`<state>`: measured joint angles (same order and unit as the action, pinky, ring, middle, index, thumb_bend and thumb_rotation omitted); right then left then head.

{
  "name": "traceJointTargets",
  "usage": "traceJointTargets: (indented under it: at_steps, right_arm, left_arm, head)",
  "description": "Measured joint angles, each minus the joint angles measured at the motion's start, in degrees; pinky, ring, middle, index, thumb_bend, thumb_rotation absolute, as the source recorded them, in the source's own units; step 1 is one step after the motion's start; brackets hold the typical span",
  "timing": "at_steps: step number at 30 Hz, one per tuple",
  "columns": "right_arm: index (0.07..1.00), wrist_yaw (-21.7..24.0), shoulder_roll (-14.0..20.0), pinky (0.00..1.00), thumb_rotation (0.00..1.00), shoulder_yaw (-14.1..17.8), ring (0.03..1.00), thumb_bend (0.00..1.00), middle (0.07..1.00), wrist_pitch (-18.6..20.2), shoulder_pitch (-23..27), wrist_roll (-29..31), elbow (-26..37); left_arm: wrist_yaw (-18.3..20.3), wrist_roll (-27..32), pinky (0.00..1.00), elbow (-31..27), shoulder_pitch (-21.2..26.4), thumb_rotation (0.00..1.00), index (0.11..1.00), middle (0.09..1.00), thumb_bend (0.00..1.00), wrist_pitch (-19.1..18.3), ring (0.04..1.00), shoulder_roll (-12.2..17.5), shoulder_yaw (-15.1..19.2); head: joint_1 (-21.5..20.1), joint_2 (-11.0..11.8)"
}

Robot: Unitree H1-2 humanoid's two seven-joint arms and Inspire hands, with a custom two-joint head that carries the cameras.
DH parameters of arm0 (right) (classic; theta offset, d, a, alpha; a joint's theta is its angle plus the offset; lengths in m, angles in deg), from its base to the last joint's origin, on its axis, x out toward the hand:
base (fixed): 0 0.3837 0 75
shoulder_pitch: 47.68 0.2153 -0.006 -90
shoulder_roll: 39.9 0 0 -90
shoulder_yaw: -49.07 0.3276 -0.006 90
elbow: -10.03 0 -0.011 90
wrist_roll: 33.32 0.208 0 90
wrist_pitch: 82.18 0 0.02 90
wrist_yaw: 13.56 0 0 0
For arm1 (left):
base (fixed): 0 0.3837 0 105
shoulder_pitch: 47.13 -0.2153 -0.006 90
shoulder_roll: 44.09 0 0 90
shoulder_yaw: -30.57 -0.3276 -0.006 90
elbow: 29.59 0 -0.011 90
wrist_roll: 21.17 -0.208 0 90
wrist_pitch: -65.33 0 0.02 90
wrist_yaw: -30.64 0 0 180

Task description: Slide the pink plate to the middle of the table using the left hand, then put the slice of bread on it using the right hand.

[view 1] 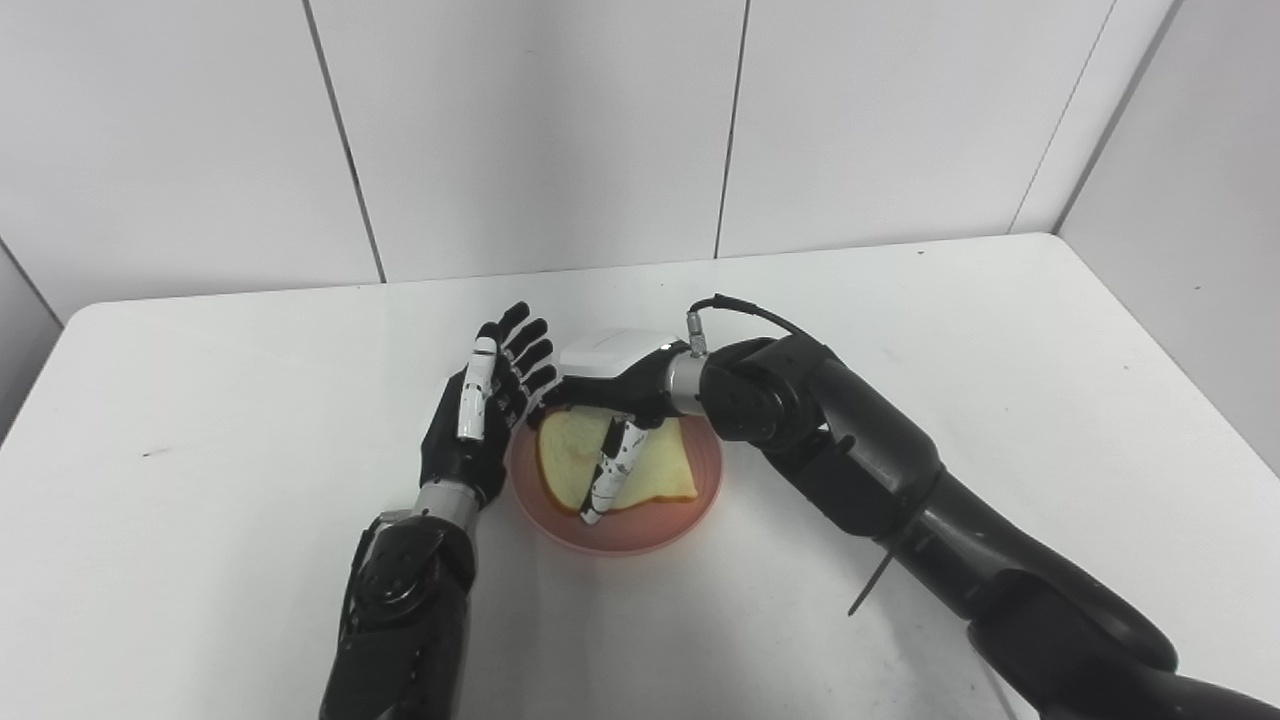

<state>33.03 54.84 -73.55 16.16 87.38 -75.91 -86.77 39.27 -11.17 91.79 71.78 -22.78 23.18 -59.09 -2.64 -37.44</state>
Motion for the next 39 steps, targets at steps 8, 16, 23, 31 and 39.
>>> traceJointTargets:
  at_steps: [8, 16, 23, 31, 39]
  right_arm:
    - [0.916, 0.6, 0.0, 0.79, 0.5, 0.0, 0.933, 0.99, 0.976, 0.1, 0.1, -0.2, 0.3]
    - [0.936, 6.3, 0.4, 0.83, 0.48, 0.2, 0.969, 1.0, 1.0, 3.1, 0.9, -0.5, 3.6]
    - [0.947, 8.1, 0.7, 0.87, 0.49, 1.4, 0.992, 1.0, 1.0, 5.5, 1.8, -0.6, 6.4]
    - [0.992, 8.6, 2.8, 0.97, 0.52, 4.3, 1.0, 1.0, 1.0, 5.7, 3.6, 0.0, 8.2]
    - [1.0, 6.9, 3.9, 0.9, 0.54, 6.3, 1.0, 1.0, 1.0, 5.4, 4.5, 1.2, 7.8]
  left_arm:
    - [0.3, 0.1, 0.88, 0.3, 0.2, 0.99, 0.904, 0.906, 0.39, 0.0, 0.902, -0.1, 0.4]
    - [0.5, -0.1, 0.88, 0.2, 0.2, 1.0, 0.904, 0.901, 0.41, 0.0, 0.895, 0.1, 0.0]
    - [0.5, -0.1, 0.89, 0.2, 0.2, 0.96, 0.891, 0.89, 0.42, 0.0, 0.894, 0.3, 0.0]
    - [1.1, 0.0, 0.89, -0.2, 0.0, 0.91, 0.878, 0.896, 0.43, -0.4, 0.903, 0.5, 0.0]
    - [1.1, 0.0, 0.89, -0.4, -0.1, 0.92, 0.867, 0.886, 0.45, -0.4, 0.889, 0.4, 0.5]
  head:
    - [-0.1, 0.1]
    - [-0.4, 0.2]
    - [-0.6, 0.2]
    - [-0.8, 0.4]
    - [-0.8, 0.5]
